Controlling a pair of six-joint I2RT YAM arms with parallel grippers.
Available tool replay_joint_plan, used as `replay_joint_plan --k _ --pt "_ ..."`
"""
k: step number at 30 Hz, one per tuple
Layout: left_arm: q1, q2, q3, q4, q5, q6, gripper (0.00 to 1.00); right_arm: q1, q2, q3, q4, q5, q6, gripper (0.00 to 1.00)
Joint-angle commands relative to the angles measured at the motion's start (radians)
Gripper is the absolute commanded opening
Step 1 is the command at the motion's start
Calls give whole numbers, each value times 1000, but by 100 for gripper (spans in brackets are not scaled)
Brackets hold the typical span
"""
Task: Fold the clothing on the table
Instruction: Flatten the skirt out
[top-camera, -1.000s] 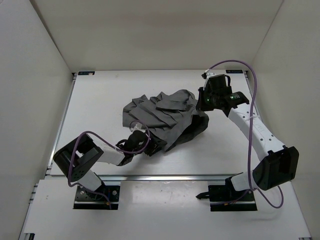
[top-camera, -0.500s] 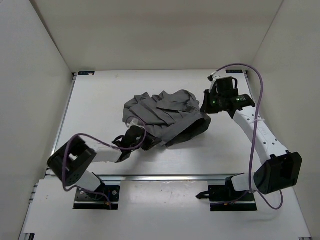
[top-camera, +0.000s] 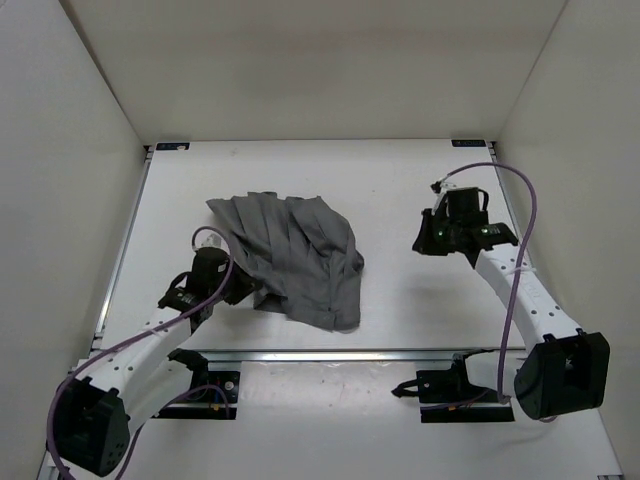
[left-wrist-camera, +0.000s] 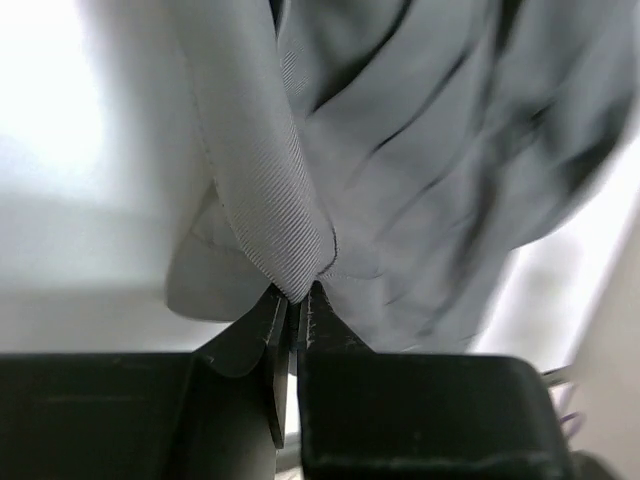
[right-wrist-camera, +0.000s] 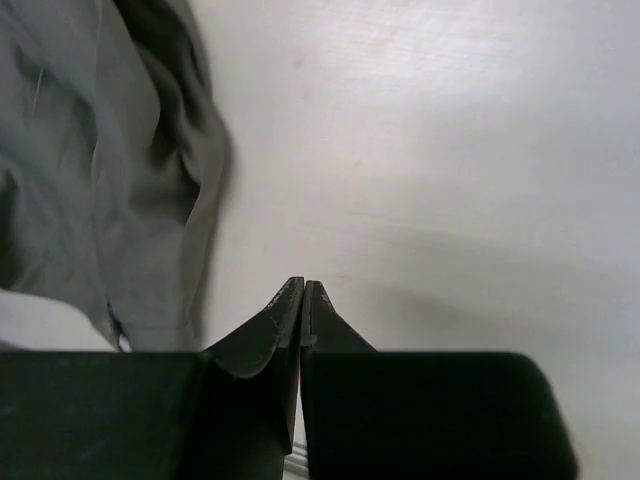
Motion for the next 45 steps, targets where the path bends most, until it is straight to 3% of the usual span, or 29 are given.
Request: replay_joint_plan --k 1,4,6,8,10,12,15,23,27,31,36,39,41,45 --pt "-43 24 42 -156 7 85 0 51 -31 -56 84 -98 42 0" --pt "-68 55 32 -147 5 83 0 175 -30 -78 110 -88 65 2" --pt "-80 57 29 -150 -1 86 0 253 -11 -90 113 -44 77 36" --pt "-78 54 17 -153 -1 91 0 291 3 -105 136 -80 96 51" --pt "-77 43 -4 -148 16 94 0 332 6 -139 170 -115 111 61" --pt "-69 11 -26 -148 19 86 0 356 -13 -179 227 -94 114 77" --pt "-48 -23 -41 -165 30 91 0 337 -7 -256 261 -108 116 86" --pt "-32 -48 -54 -185 59 112 0 393 73 -299 313 -151 126 83" --pt "-29 -35 -50 -185 68 127 0 416 119 -328 383 -178 160 72" --pt "-25 -35 -52 -203 53 140 0 435 150 -335 388 -165 166 52" --pt "-22 -28 -47 -210 54 144 0 452 162 -351 388 -146 188 49" --pt "-16 -20 -43 -220 57 160 0 439 181 -360 417 -181 198 27" --pt "-12 7 -35 -214 62 178 0 439 210 -359 431 -183 200 0" --pt "15 116 63 -248 77 282 0 432 227 -287 385 -151 177 0"
